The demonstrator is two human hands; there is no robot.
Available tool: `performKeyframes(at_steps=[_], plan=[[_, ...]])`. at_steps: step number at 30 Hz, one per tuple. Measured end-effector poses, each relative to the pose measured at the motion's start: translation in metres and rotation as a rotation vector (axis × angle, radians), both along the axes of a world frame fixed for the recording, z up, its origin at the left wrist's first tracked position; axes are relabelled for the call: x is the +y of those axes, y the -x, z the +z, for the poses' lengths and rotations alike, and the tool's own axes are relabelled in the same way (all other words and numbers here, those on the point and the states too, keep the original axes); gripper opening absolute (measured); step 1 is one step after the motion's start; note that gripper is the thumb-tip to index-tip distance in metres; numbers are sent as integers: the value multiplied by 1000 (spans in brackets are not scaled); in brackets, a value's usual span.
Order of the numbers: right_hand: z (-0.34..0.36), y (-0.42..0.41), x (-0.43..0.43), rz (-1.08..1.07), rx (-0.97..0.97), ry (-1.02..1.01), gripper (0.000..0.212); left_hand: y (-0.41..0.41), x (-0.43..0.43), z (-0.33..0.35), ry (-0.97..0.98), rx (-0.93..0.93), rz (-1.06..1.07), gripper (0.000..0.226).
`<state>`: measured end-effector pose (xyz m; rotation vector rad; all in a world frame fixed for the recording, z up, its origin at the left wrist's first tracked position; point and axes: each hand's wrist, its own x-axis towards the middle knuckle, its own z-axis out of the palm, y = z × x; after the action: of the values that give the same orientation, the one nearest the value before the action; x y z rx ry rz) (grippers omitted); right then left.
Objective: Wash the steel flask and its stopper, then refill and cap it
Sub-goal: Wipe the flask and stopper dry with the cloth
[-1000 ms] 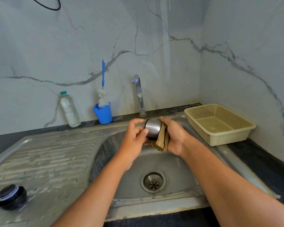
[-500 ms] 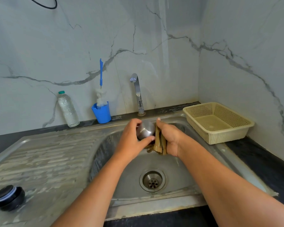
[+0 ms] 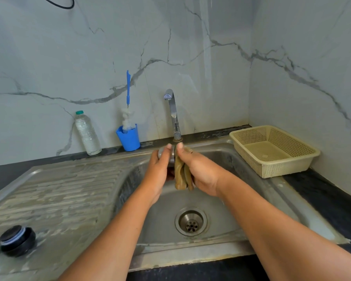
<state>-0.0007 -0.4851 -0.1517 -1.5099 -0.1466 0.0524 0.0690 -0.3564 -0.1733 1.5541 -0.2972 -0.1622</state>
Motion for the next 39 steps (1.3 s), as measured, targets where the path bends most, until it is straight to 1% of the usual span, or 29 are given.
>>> performKeyframes(at_steps=[2,4,5,7,9,11,13,14,15,16,18,20,22,23,25,28,29,30,31,33,34,35,37,38,39], plan=[[2,2,1,-5,-131,297,37,0,2,5,95,79,-2,65],[2,0,1,-22,-213,582,15,-2,5,8,157,158,9,58],[1,-2,2,-17,-257,710,12,0,6,9,170,193,13,55],[-6,-10,3,-45,-349,991,30,4,9,10,154,264,25,48],[-12,-15,4,-160,-390,1218,38,6,11,12,136,336,19,44],[-15,-16,5,-252,-424,1263,35,7,13,12,139,381,-12,44],[-8,-10,6,-323,-445,1194,22,5,15,13,129,413,-48,46],[-5,-5,5,-348,-454,1169,21,5,16,14,113,420,-58,47],[-3,-3,4,-369,-466,1190,25,7,16,15,90,418,-66,49],[-2,-1,5,-396,-498,1253,30,8,14,15,70,409,-74,51],[-2,1,7,-470,-548,1311,32,11,11,14,39,375,-75,51],[-2,1,12,-515,-547,1335,24,14,7,14,-31,291,-42,49],[-3,0,17,-512,-524,1349,16,17,3,14,-103,186,-6,45],[-4,-1,20,-520,-510,1308,15,18,1,15,-113,146,16,42],[-3,-1,24,-520,-436,1164,18,16,1,15,-89,84,71,38],[-2,-3,25,-393,-231,911,32,13,3,12,-68,10,111,33],[-3,-3,23,-332,-169,805,32,14,3,11,-67,-19,119,32],[-3,-4,21,-272,-119,662,28,15,3,10,-62,-58,126,30],[-4,-4,18,-214,-72,469,22,16,3,10,-45,-101,134,29],[-4,-3,11,-82,44,-22,17,16,3,11,10,-168,131,29],[-4,0,9,-28,92,-235,17,15,3,11,28,-172,123,32],[-3,1,7,0,124,-391,17,14,2,12,39,-163,118,36],[-4,2,7,-9,154,-590,18,10,-1,11,34,-145,108,40],[-5,1,8,-24,147,-640,17,7,-1,10,25,-137,102,44],[-6,0,10,-40,119,-641,17,4,-1,9,15,-120,95,51]])
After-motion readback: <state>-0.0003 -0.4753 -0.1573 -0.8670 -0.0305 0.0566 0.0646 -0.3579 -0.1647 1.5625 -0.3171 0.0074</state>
